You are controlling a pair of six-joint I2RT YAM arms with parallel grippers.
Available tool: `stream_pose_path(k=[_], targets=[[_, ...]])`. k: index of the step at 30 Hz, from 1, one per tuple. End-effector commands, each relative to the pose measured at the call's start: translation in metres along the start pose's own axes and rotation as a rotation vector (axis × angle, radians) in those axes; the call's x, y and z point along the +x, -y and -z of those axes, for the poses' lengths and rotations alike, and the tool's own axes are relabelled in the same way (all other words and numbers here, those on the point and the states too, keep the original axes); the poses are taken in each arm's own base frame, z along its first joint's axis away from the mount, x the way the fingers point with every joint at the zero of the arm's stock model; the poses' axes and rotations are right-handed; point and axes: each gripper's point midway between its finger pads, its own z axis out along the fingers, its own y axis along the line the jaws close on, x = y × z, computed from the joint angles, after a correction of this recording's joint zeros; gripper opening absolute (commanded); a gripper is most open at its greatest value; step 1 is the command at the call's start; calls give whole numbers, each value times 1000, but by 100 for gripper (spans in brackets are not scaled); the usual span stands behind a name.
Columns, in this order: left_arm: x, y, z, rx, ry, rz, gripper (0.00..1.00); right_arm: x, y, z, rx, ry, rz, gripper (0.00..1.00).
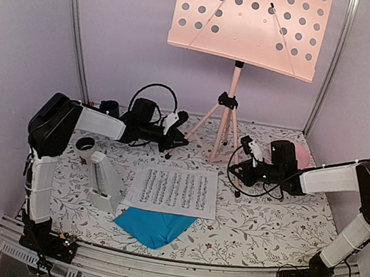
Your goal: Set up the instrument practice props
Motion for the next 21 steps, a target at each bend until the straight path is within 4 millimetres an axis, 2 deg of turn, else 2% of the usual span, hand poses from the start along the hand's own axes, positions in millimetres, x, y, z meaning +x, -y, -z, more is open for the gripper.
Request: stream_pose_path(k=[1,10,17,21], targets=[[84,-117,67,-361,-177,296,0,47,19,12,111,-159,-210,0],[98,-124,69,-386,-203,359,0,64,8,20,132,-211,-250,0],[112,-131,76,-460,-242,422,0,94,12,18,170,-276,-305,0],[121,-131,75,-464,-270,454,0,98,11,18,187,-295,-327,0]])
